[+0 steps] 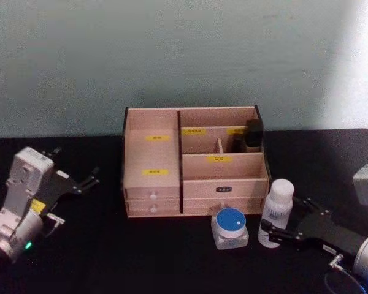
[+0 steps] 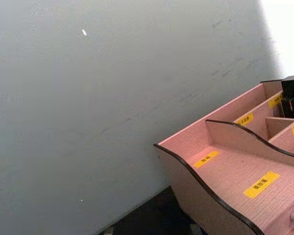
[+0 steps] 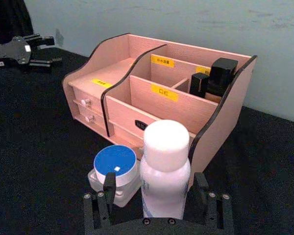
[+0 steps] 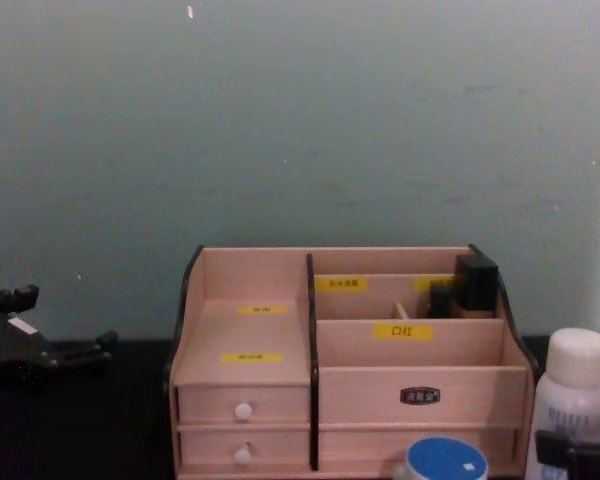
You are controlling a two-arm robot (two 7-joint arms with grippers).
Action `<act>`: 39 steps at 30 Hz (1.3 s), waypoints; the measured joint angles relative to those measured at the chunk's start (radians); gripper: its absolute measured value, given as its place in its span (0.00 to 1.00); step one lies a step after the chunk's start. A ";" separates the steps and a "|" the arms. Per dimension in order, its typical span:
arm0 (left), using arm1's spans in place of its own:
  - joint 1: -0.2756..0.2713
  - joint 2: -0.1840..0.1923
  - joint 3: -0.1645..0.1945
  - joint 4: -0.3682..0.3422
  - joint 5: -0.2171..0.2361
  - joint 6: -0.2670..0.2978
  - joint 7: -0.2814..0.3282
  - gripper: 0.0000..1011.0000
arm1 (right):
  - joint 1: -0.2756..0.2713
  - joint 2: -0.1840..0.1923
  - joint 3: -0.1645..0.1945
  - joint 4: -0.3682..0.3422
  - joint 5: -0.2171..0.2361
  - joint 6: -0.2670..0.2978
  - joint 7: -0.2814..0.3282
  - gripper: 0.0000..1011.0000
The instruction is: Pick up the facial cleanser and watermelon frost from the table and place them into the tiered storage box.
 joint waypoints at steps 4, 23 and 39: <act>0.000 0.000 0.000 0.000 0.000 0.000 0.000 0.99 | 0.015 -0.011 -0.007 0.016 -0.006 0.002 0.004 0.99; 0.000 0.000 0.000 0.000 0.000 0.000 0.000 0.99 | 0.046 -0.032 -0.025 0.044 -0.021 0.007 0.016 0.99; 0.000 0.000 0.000 0.000 0.000 0.000 0.000 0.99 | 0.045 -0.031 -0.023 0.043 -0.019 0.006 0.015 0.76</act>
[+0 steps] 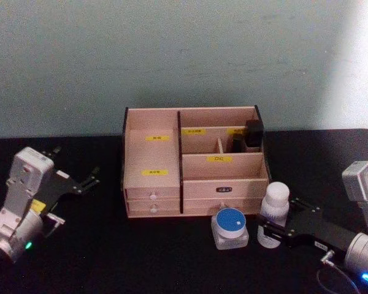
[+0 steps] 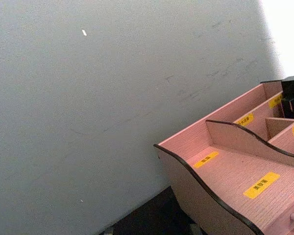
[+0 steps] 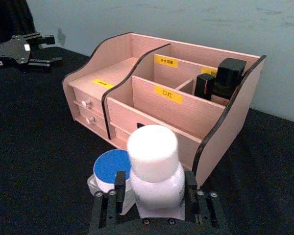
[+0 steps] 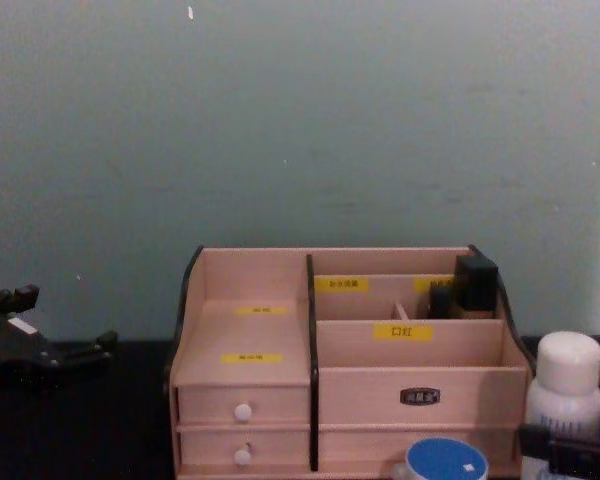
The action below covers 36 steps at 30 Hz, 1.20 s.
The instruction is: Pick up the facial cleanser and watermelon frost from the table and place them into the tiered storage box.
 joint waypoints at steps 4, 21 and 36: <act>0.000 0.000 0.000 0.000 0.000 0.000 0.000 0.99 | 0.000 0.000 0.000 0.000 0.000 0.000 0.000 0.65; 0.000 0.000 0.000 0.000 0.000 0.000 0.000 0.99 | 0.000 0.000 0.000 0.000 0.001 0.000 0.000 0.60; 0.000 0.000 0.000 0.000 0.000 0.000 0.000 0.99 | -0.010 0.039 0.054 -0.107 0.062 0.000 0.019 0.60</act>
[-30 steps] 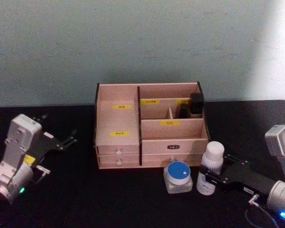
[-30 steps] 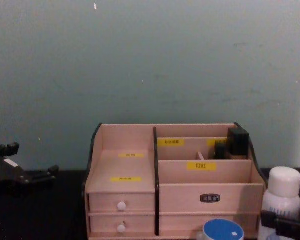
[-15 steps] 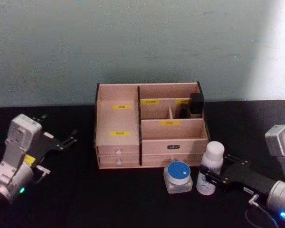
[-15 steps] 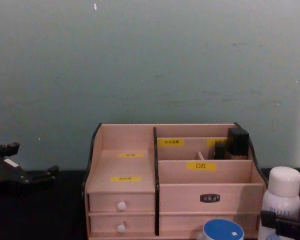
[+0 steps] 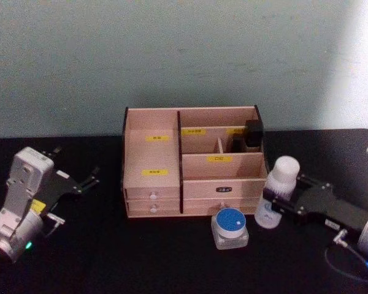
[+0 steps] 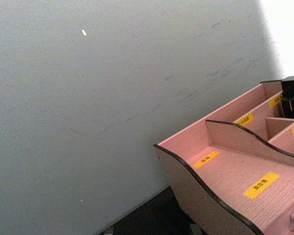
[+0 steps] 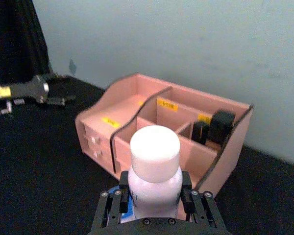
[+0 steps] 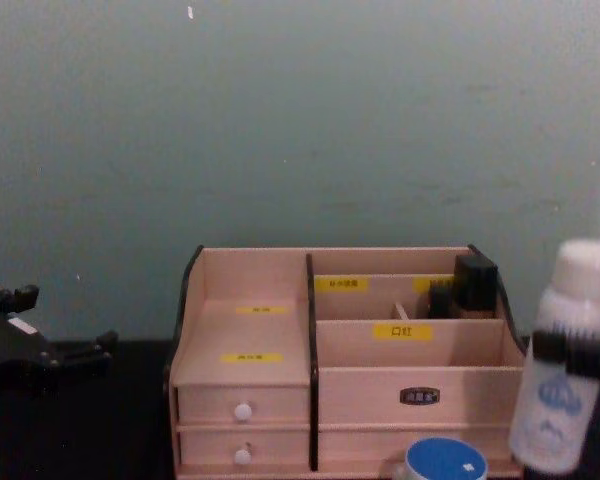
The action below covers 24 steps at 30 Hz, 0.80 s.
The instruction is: Pick up the facial cleanser and watermelon frost from the table and place them into the tiered storage box.
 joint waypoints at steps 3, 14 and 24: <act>0.000 0.000 0.000 0.000 0.000 0.000 0.000 0.99 | 0.015 0.009 0.006 -0.021 0.011 0.009 0.002 0.60; 0.000 0.000 0.000 0.000 0.000 0.000 0.000 0.99 | 0.160 -0.023 -0.038 0.041 -0.002 0.049 -0.012 0.60; 0.000 0.000 0.000 0.000 0.000 0.000 0.000 0.99 | 0.335 -0.100 -0.105 0.185 -0.031 0.071 0.000 0.60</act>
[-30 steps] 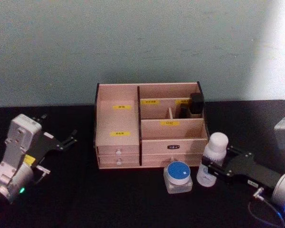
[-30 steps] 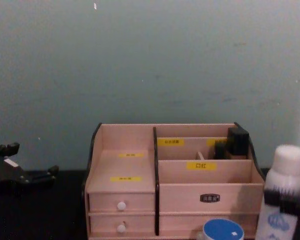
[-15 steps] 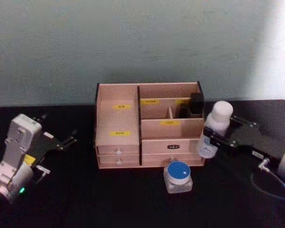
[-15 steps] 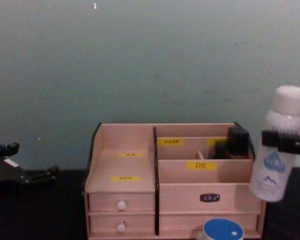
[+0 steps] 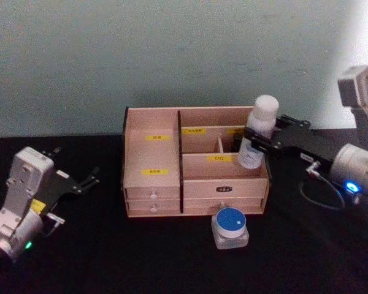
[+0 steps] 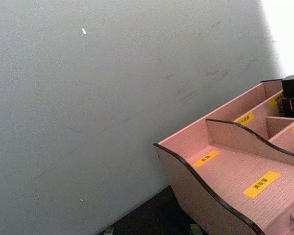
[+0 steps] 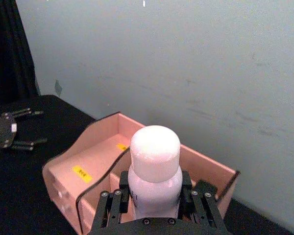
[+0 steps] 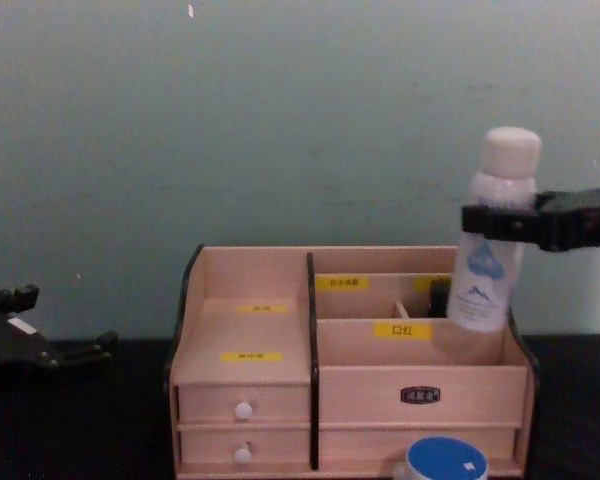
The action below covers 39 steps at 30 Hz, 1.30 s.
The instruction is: Pick up the facial cleanser and watermelon frost from the table and place them into the tiered storage box.
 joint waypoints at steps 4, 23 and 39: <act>0.000 0.000 0.000 0.000 0.000 0.000 0.000 0.99 | 0.055 -0.030 -0.020 0.054 -0.004 0.001 0.011 0.60; 0.000 0.000 0.000 0.000 0.000 0.000 0.000 0.99 | 0.226 -0.149 -0.094 0.286 -0.019 -0.022 0.060 0.60; 0.000 0.000 0.000 0.000 0.000 0.000 0.000 0.99 | 0.294 -0.208 -0.117 0.418 -0.032 -0.055 0.087 0.60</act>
